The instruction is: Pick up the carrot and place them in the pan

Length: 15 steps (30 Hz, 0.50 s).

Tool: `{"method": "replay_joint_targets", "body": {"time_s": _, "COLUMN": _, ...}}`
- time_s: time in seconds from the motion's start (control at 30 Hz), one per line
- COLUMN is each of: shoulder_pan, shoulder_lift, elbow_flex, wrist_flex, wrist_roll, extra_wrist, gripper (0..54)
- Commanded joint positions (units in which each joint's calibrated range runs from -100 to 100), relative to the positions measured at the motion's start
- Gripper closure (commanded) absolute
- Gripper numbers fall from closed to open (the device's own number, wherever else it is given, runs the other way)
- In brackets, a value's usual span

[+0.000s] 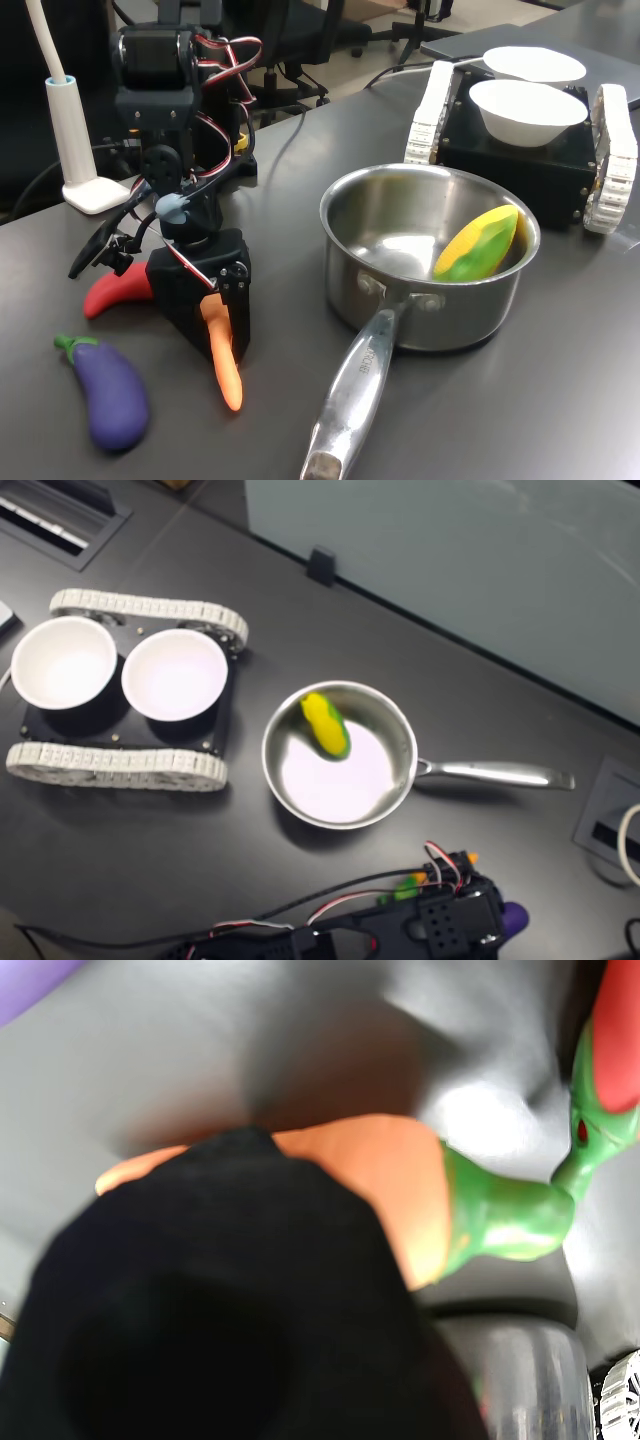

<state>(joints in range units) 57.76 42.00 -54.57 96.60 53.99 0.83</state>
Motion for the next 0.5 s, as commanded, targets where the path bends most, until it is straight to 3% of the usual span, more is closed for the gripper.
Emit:
{"method": "replay_joint_targets", "body": {"time_s": 0.0, "shoulder_pan": 3.4, "shoulder_lift": -2.9, "elbow_flex": 2.8, "wrist_flex": -0.7, "wrist_roll": 0.7, "extra_wrist": 0.4, "gripper": 53.3}}
{"method": "replay_joint_targets", "body": {"time_s": 0.27, "shoulder_pan": 5.8, "shoulder_lift": -15.6, "elbow_flex": 17.5, "wrist_flex": -6.3, "wrist_roll": -1.8, "extra_wrist": -4.9, "gripper": 53.3}}
{"method": "replay_joint_targets", "body": {"time_s": 0.47, "shoulder_pan": 8.2, "shoulder_lift": -26.0, "elbow_flex": 21.1, "wrist_flex": -3.3, "wrist_roll": -4.2, "extra_wrist": -11.9, "gripper": 53.3}}
